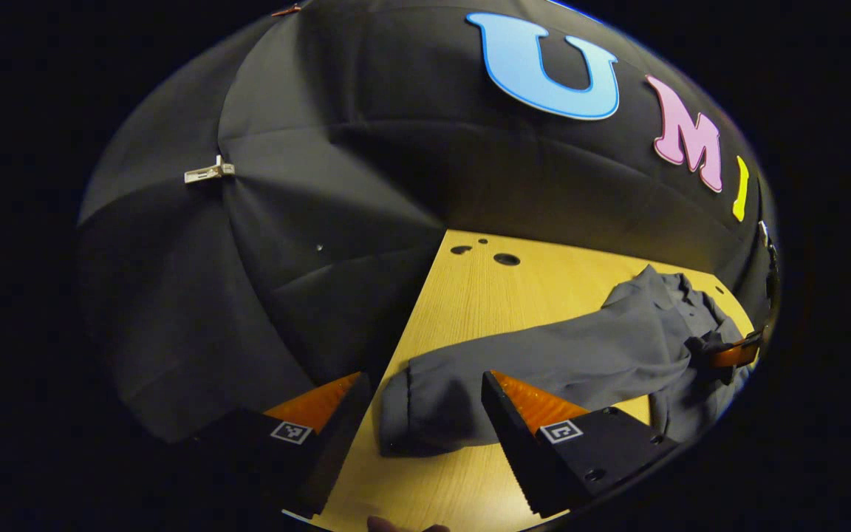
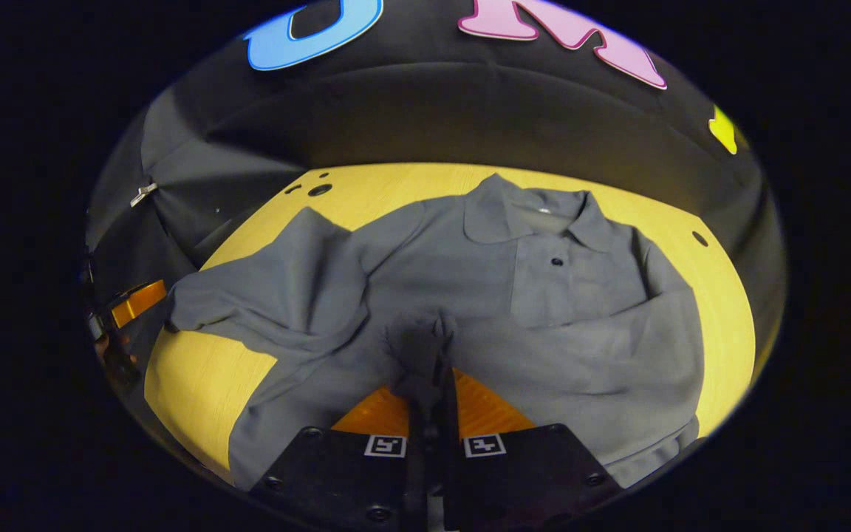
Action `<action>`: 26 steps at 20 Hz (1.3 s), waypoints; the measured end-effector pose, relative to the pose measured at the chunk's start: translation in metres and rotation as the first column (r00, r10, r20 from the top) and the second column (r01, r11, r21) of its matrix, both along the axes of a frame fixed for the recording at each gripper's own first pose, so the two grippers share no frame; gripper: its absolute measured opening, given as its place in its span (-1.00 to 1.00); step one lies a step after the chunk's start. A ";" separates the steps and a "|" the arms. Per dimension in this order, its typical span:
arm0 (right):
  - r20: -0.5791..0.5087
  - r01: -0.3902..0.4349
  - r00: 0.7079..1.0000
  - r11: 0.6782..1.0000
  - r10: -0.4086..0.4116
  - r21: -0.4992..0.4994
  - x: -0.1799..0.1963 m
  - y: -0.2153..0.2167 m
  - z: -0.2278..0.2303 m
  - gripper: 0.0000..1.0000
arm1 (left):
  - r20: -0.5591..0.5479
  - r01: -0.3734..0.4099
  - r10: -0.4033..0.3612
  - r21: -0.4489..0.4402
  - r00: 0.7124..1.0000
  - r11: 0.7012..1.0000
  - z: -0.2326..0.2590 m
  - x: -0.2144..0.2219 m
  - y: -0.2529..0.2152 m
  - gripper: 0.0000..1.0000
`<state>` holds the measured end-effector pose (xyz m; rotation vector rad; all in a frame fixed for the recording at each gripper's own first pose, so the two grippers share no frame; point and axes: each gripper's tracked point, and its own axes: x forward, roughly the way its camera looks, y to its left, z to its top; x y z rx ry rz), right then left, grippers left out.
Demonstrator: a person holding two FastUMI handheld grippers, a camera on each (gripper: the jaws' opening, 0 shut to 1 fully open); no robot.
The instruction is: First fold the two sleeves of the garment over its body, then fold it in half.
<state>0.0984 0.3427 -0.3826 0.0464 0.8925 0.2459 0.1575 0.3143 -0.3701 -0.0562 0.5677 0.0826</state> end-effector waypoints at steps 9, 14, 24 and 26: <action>-0.055 -0.051 0.996 0.968 0.067 0.244 -0.031 0.033 0.020 0.36 | -0.095 0.002 -0.001 0.012 0.996 1.000 -0.047 0.009 0.003 0.90; -0.014 -0.012 1.000 0.936 0.018 0.351 -0.050 0.013 0.061 0.45 | -0.120 0.008 -0.006 0.014 0.993 1.000 -0.058 0.009 0.001 0.91; 0.003 0.194 0.979 0.935 -0.204 0.297 -0.095 -0.115 0.074 0.45 | -0.126 0.128 -0.126 0.008 0.984 0.992 -0.041 0.013 -0.034 -0.80; 0.014 0.229 0.970 0.932 -0.242 0.281 -0.105 -0.141 0.076 0.45 | -0.036 0.113 -0.113 0.000 0.993 0.994 -0.009 0.013 -0.039 -0.84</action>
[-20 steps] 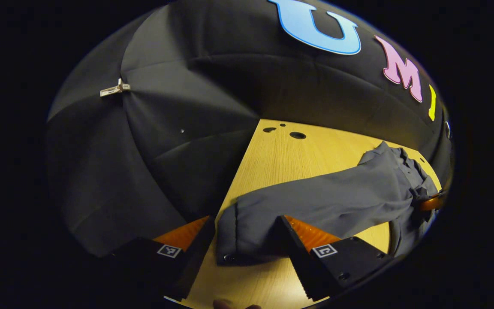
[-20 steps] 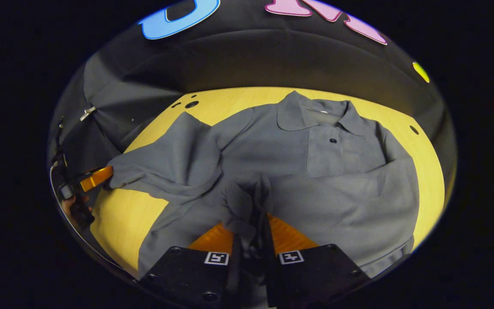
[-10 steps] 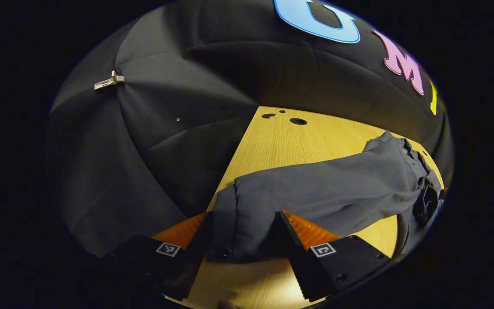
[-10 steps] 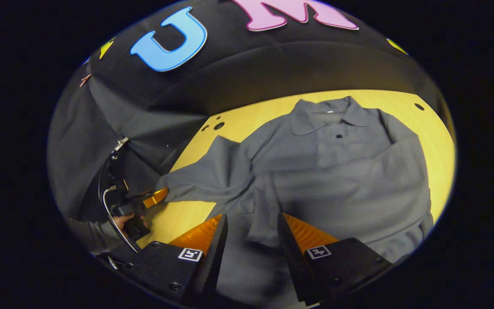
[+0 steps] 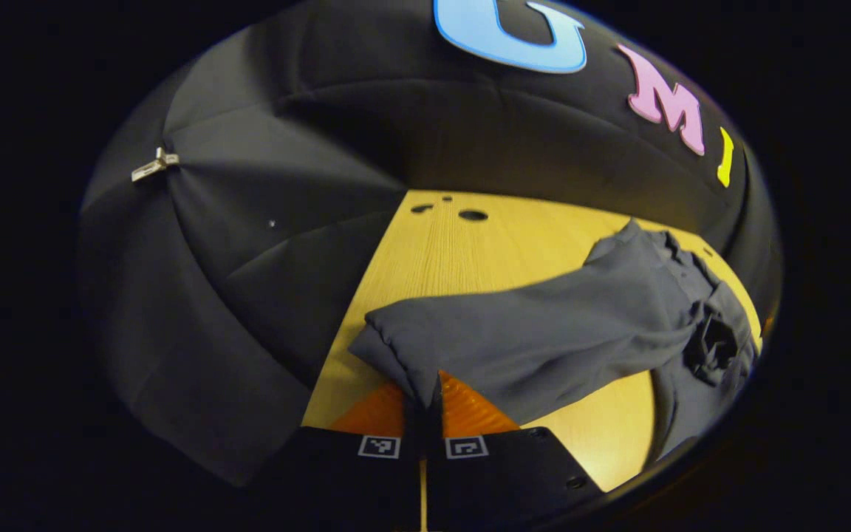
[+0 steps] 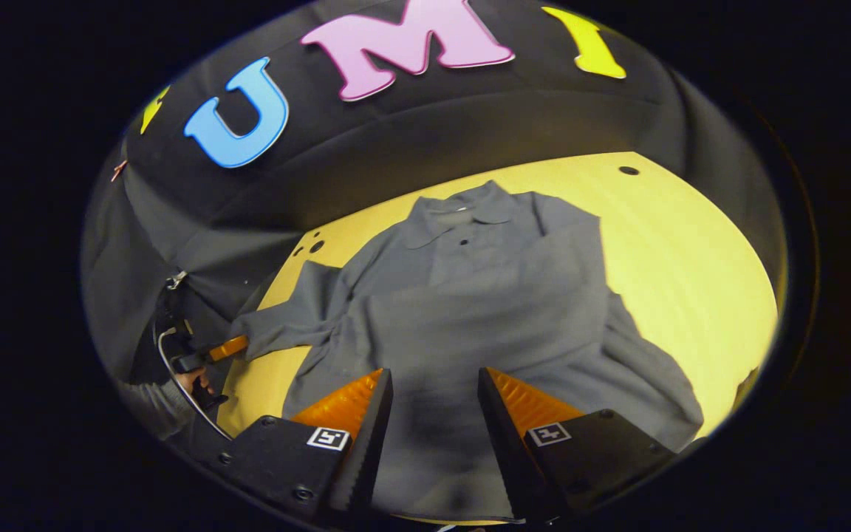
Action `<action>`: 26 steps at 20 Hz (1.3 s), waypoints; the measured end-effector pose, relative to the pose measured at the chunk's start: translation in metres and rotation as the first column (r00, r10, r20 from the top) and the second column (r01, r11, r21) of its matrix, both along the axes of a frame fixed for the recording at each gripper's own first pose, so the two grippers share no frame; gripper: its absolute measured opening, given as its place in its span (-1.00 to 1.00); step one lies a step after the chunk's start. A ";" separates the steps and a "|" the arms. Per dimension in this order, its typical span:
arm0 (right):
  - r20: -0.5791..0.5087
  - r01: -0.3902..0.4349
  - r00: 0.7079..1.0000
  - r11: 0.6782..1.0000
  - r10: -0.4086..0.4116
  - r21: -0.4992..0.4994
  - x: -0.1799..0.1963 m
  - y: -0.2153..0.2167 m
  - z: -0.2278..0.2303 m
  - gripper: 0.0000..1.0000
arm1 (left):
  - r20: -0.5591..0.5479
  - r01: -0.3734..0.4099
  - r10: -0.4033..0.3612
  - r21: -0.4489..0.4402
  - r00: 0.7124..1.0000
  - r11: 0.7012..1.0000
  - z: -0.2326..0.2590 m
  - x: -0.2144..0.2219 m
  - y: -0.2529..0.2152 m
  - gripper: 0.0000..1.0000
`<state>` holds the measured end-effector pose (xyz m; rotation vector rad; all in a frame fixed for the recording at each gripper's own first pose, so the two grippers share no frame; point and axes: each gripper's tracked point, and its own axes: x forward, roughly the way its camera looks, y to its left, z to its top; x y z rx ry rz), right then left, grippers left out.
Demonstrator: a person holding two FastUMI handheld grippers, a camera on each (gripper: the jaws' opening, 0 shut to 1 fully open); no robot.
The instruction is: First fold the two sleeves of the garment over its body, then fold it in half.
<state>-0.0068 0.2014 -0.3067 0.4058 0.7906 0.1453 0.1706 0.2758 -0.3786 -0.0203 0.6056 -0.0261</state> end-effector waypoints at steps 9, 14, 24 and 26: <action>-0.033 0.081 0.996 0.994 -0.084 -0.075 -0.042 -0.094 -0.013 0.45 | 0.268 -0.032 0.030 0.003 0.963 0.999 0.154 -0.021 -0.040 -0.87; -0.049 0.093 0.994 0.992 -0.097 -0.087 -0.047 -0.126 -0.024 0.45 | 0.366 0.067 -0.080 0.049 0.927 0.997 0.221 -0.024 -0.122 -0.86; -0.063 0.105 0.992 0.992 -0.109 -0.072 -0.048 -0.163 -0.040 0.45 | 0.300 0.321 -0.303 -0.010 0.904 0.947 0.214 -0.034 -0.329 -0.86; -0.073 0.103 0.991 0.992 -0.108 -0.071 -0.051 -0.169 -0.045 0.45 | 0.275 0.346 -0.323 -0.039 0.905 0.937 0.202 -0.038 -0.363 -0.86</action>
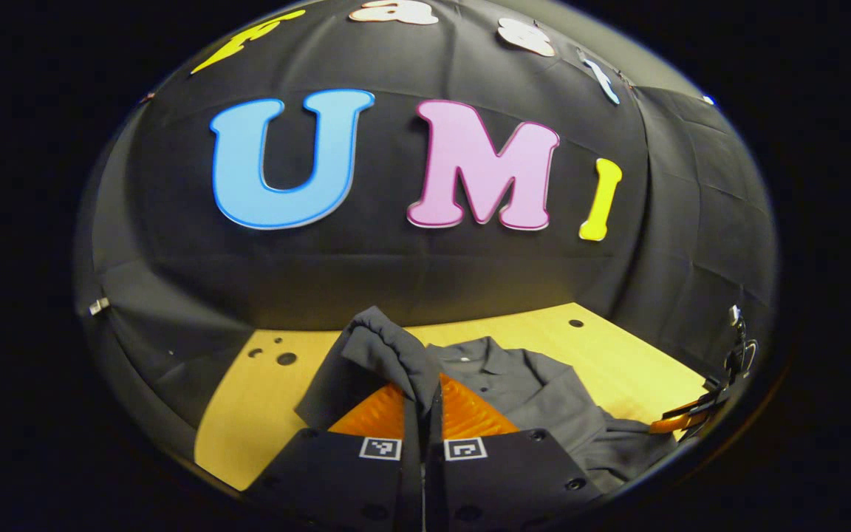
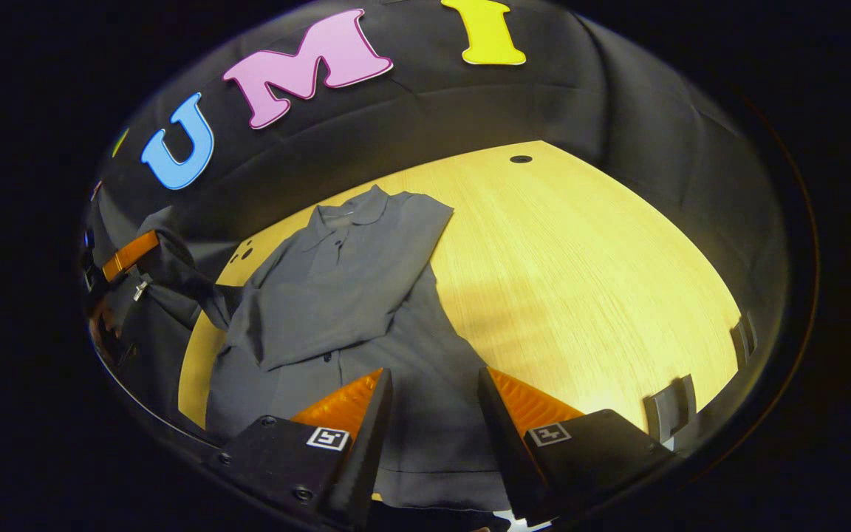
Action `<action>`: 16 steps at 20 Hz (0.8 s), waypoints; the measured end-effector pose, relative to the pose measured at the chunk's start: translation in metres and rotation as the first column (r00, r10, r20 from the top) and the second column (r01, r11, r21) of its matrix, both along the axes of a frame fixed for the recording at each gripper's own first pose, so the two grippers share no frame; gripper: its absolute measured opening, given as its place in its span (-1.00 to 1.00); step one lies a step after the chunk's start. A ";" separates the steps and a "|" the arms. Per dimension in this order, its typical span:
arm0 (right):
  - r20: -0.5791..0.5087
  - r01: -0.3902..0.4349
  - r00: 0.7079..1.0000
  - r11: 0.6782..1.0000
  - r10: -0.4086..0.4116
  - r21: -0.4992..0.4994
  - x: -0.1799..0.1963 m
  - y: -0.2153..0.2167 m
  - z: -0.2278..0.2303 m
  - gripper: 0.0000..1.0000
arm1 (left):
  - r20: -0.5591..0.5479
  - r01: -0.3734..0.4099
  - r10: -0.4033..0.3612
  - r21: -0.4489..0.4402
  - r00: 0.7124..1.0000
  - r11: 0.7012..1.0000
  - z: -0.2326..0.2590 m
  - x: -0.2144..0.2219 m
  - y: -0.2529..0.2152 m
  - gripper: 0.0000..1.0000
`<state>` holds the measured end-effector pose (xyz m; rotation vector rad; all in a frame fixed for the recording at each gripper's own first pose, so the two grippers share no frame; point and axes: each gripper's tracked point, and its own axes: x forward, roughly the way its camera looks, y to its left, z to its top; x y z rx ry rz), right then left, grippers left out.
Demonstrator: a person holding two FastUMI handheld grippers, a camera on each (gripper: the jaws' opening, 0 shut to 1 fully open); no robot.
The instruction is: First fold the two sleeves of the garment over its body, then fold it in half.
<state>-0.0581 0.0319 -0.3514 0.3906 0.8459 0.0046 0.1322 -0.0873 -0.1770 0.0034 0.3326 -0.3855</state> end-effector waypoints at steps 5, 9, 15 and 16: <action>-0.025 -0.029 0.999 1.000 0.028 -0.007 -0.008 -0.014 -0.010 0.45 | -0.060 0.045 -0.043 0.030 0.997 0.999 -0.045 -0.002 -0.066 -0.87; -0.046 -0.061 0.997 0.998 0.060 -0.009 -0.016 -0.023 -0.019 0.45 | -0.099 0.090 -0.083 0.074 0.992 0.993 -0.077 -0.006 -0.102 -0.86; -0.063 -0.060 0.996 0.998 0.060 0.000 -0.025 -0.043 -0.028 0.45 | -0.161 0.158 -0.137 0.127 0.977 0.979 -0.129 -0.020 -0.151 -0.86; -0.069 -0.056 0.996 0.998 0.056 0.001 -0.027 -0.046 -0.030 0.45 | -0.170 0.167 -0.142 0.144 0.975 0.975 -0.138 -0.021 -0.157 -0.86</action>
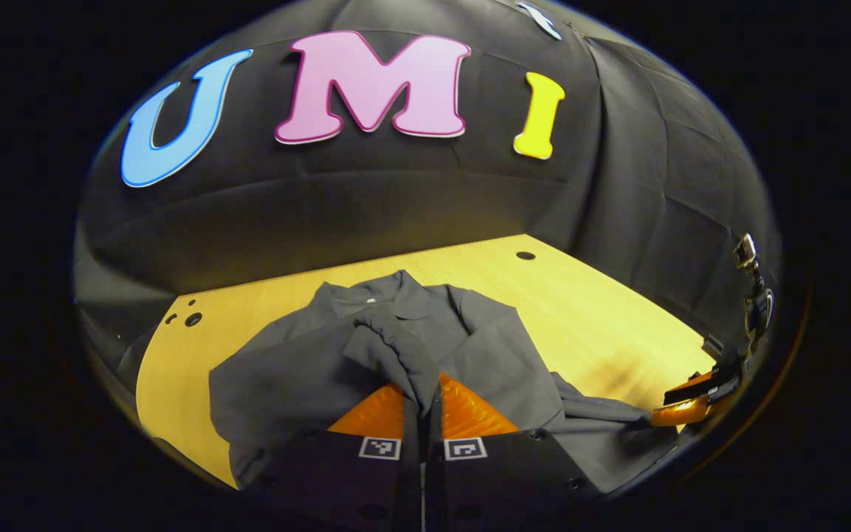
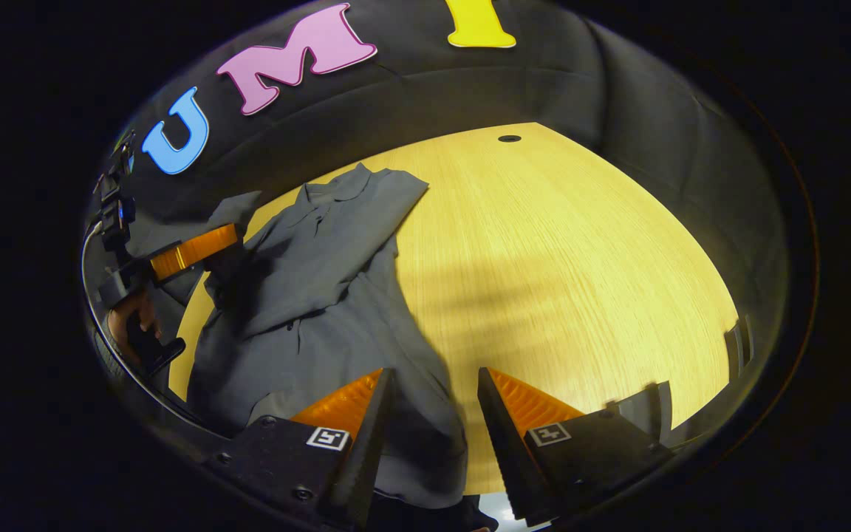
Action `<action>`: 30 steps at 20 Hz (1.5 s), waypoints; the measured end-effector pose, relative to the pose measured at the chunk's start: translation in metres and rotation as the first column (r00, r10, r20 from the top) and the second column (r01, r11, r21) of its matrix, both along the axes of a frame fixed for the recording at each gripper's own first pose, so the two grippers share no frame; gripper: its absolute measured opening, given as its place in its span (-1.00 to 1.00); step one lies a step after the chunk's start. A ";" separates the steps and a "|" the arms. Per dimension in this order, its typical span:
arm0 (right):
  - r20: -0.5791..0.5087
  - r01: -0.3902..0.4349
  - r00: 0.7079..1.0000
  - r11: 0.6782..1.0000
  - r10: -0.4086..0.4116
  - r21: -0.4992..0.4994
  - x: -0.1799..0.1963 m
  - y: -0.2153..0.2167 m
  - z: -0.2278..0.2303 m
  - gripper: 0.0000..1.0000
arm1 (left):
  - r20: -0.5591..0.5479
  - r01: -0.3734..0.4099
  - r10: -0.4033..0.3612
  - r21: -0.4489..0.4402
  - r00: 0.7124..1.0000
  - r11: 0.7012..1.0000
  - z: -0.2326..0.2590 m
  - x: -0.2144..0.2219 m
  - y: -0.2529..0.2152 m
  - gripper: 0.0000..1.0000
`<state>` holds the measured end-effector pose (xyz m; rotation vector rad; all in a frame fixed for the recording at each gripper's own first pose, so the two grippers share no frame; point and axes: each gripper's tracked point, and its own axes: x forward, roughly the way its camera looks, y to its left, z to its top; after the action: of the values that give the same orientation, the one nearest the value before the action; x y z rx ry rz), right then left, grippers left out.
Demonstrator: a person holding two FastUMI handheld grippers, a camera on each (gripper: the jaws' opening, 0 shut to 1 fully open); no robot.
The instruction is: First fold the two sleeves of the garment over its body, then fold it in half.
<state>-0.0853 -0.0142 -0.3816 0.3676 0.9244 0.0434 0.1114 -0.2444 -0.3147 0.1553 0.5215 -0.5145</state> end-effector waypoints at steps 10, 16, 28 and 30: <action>-0.031 0.031 0.999 0.999 -0.030 0.019 -0.013 -0.016 -0.011 0.46 | -0.104 0.038 -0.030 0.076 0.994 0.996 -0.058 -0.015 -0.037 -0.54; -0.029 0.026 0.999 1.000 -0.026 0.014 -0.018 -0.014 -0.009 0.49 | -0.134 0.117 -0.117 -0.005 0.984 0.993 -0.052 -0.039 -0.060 0.29; -0.016 -0.057 0.998 0.998 0.057 -0.023 -0.048 -0.001 0.016 0.92 | -0.079 0.040 -0.047 -0.085 0.996 0.996 0.002 -0.107 0.062 0.99; -0.033 -0.068 0.997 0.997 0.067 -0.022 -0.058 0.006 0.014 0.92 | -0.094 -0.005 -0.002 -0.076 0.996 0.997 0.002 -0.121 0.100 0.99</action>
<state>-0.1433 -0.0082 -0.3677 0.3164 0.9684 0.0885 -0.0094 -0.1446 -0.3124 0.0585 0.5928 -0.5410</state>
